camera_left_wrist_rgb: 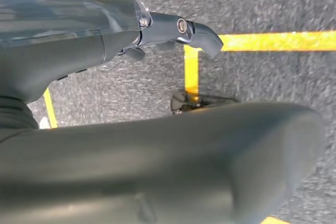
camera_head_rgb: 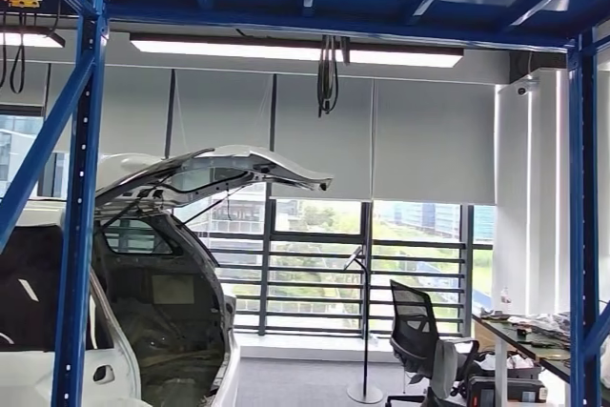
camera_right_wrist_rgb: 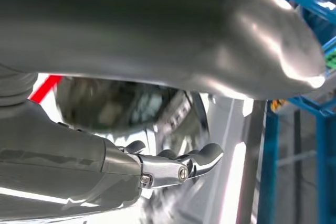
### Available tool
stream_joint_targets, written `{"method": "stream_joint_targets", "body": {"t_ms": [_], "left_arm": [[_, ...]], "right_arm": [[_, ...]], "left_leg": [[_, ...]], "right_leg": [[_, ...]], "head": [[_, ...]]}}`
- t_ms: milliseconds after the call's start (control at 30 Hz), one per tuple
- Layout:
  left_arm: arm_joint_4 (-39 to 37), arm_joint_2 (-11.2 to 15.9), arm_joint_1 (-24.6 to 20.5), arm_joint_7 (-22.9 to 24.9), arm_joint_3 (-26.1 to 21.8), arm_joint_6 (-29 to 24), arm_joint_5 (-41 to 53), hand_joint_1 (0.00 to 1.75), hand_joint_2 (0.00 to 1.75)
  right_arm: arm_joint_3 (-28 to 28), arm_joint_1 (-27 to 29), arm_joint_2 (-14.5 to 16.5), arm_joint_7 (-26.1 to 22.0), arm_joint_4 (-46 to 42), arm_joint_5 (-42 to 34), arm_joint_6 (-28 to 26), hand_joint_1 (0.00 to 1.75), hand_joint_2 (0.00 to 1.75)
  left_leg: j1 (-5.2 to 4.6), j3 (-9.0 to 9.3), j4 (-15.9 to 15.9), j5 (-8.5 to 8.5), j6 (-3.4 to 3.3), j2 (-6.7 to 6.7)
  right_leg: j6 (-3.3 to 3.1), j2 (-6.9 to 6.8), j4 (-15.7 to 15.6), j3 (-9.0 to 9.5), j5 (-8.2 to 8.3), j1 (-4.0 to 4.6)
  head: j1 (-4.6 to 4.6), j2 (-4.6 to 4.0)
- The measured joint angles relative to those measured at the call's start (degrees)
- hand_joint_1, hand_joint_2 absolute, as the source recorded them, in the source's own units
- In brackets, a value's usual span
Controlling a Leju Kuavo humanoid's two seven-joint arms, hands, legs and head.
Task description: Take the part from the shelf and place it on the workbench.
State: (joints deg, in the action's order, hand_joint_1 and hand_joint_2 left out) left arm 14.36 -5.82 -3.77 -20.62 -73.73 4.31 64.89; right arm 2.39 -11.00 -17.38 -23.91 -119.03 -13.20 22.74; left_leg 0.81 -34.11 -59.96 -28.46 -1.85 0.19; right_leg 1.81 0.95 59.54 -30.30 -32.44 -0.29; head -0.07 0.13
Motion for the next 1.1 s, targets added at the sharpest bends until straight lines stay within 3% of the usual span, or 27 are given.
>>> {"method": "stream_joint_targets", "body": {"t_ms": [33, 100, 133, 167, 200, 233, 300, 333, 367, 533, 667, 833, 1000, 1100], "left_arm": [[0.0, 0.04, 0.01, -0.03, -0.01, -0.01, -0.03, 0.0, 0.0], [0.0, 0.09, 0.01, -0.07, -0.04, -0.01, -0.15, 0.0, 0.0], [0.0, 0.09, 0.05, -0.09, -0.06, -0.01, -0.26, 0.0, 0.0], [0.0, 0.09, 0.13, -0.11, -0.09, -0.01, -0.4, 0.0, 0.0], [0.0, 0.09, 0.23, -0.13, -0.11, -0.01, -0.54, 0.0, 0.0], [0.0, 0.09, 0.34, -0.14, -0.13, -0.01, -0.67, 0.0, 0.0], [0.0, 0.09, 0.4, -0.14, -0.18, -0.01, -0.93, 0.0, 0.0], [0.0, 0.08, 0.35, -0.13, -0.23, -0.04, -1.1, 0.0, 0.0], [0.0, 0.08, 0.3, -0.12, -0.32, -0.1, -1.28, 0.0, 0.0], [0.0, -0.05, 0.06, -0.16, -0.93, -0.75, -1.52, 0.0, 0.0], [0.0, -0.27, -0.1, -0.17, -1.04, -0.9, -0.78, 0.0, 0.0], [0.0, -0.39, -0.29, -0.13, -1.02, -0.74, 0.14, 0.0, 0.0], [0.0, -0.43, -0.39, 0.07, -0.91, -0.62, 1.44, 0.0, 0.0], [0.0, -0.43, -0.39, 0.02, -0.74, -0.63, 1.83, 0.0, 0.0]], "right_arm": [[-0.57, 0.36, -0.81, 0.28, 0.41, -1.26, 0.86, 0.0, 0.0], [-1.63, 1.57, -2.49, 1.0, 1.08, -1.87, 1.8, 0.0, 0.0], [-2.16, 2.45, -3.34, 1.42, 1.33, -1.38, 1.91, 0.0, 0.44], [-2.72, 3.39, -4.16, 1.8, 1.52, -0.63, 1.87, 0.0, 0.87], [-3.29, 4.22, -4.87, 2.06, 1.66, 0.27, 1.75, 0.0, 1.31], [-3.83, 4.88, -5.49, 2.24, 1.75, 1.34, 1.44, 0.0, 1.75], [-4.66, 5.68, -6.4, 2.87, 1.86, 5.92, -0.81, 0.0, 1.75], [-4.85, 5.88, -6.59, 3.65, 1.91, 11.11, -3.37, 0.0, 1.75], [-4.82, 6.05, -6.56, 4.77, 1.95, 18.15, -6.67, 0.0, 1.75], [-0.45, 6.26, -5.3, 15.59, 2.71, 60.84, -24.53, 0.0, 1.75], [4.92, 6.42, -3.02, 26.03, 4.72, 86.99, -32.77, 0.0, 1.75], [9.28, 6.68, -0.93, 34.55, 7.78, 100.62, -35.64, 0.0, 1.75], [15.67, 5.64, -2.13, 48.25, 12.01, 103.06, -36.23, 0.0, 1.75], [18.46, 5.37, -2.53, 50.82, 13.76, 103.2, -35.33, 0.0, 1.75]], "left_leg": [[0.07, 0.19, 0.06, -0.11, -0.32, 0.0], [0.03, 0.43, 0.06, -0.47, -0.77, 0.0], [-0.01, 0.58, 0.06, -0.67, -0.88, 0.0], [-0.03, 0.82, 0.06, -0.91, -0.93, -0.02], [-0.05, 1.19, 0.06, -1.19, -0.9, -0.03], [-0.06, 1.66, 0.06, -1.52, -0.81, -0.04], [-0.16, 2.49, 0.11, -2.18, -0.41, -0.05], [-0.22, 2.69, 0.21, -2.39, -0.14, -0.04], [-0.35, 2.76, 0.28, -2.6, -0.07, -0.02], [-0.5, 3.25, 1.08, -2.6, -0.15, 0.19], [-0.45, 3.47, 1.53, -2.48, 0.16, 0.18], [-0.32, 3.5, 1.65, -2.51, 0.63, 0.18], [-0.4, 3.51, 1.66, -2.55, 0.77, 0.18], [-0.5, 3.52, 1.66, -2.55, 0.76, 0.16]], "right_leg": [[0.26, -0.15, 2.59, -1.26, -1.27, -0.06], [0.61, -0.28, 10.49, -5.81, -4.26, -0.14], [0.7, -0.28, 13.77, -8.04, -5.0, -0.17], [0.72, -0.29, 15.35, -9.49, -4.67, -0.18], [0.67, -0.3, 14.54, -9.78, -3.09, -0.18], [0.54, -0.34, 11.57, -8.96, -0.59, -0.18], [0.13, -0.68, 3.79, -6.1, 3.89, 0.02], [-0.09, -0.81, 1.24, -5.11, 4.92, 0.17], [-0.17, -0.88, -0.1, -4.63, 5.2, 0.27], [-0.38, -0.56, -0.68, -4.51, 5.02, 0.29], [-0.7, -0.58, -0.66, -4.51, 4.85, 0.35], [-0.86, -0.59, -0.6, -4.51, 4.75, 0.44], [-0.87, -0.58, -0.6, -4.47, 4.74, 0.41], [-0.87, -0.59, -0.64, -4.42, 4.74, 0.34]], "head": [[-0.01, 0.0], [-0.02, 0.0], [-0.02, 0.0], [-0.02, 0.0], [-0.02, 0.0], [-0.02, 0.0], [-0.02, 0.0], [-0.02, 0.01], [-0.02, 0.01], [-0.02, 0.0], [-0.02, 0.0], [-0.02, 0.0], [-0.02, 0.0], [-0.02, 0.0]]}}
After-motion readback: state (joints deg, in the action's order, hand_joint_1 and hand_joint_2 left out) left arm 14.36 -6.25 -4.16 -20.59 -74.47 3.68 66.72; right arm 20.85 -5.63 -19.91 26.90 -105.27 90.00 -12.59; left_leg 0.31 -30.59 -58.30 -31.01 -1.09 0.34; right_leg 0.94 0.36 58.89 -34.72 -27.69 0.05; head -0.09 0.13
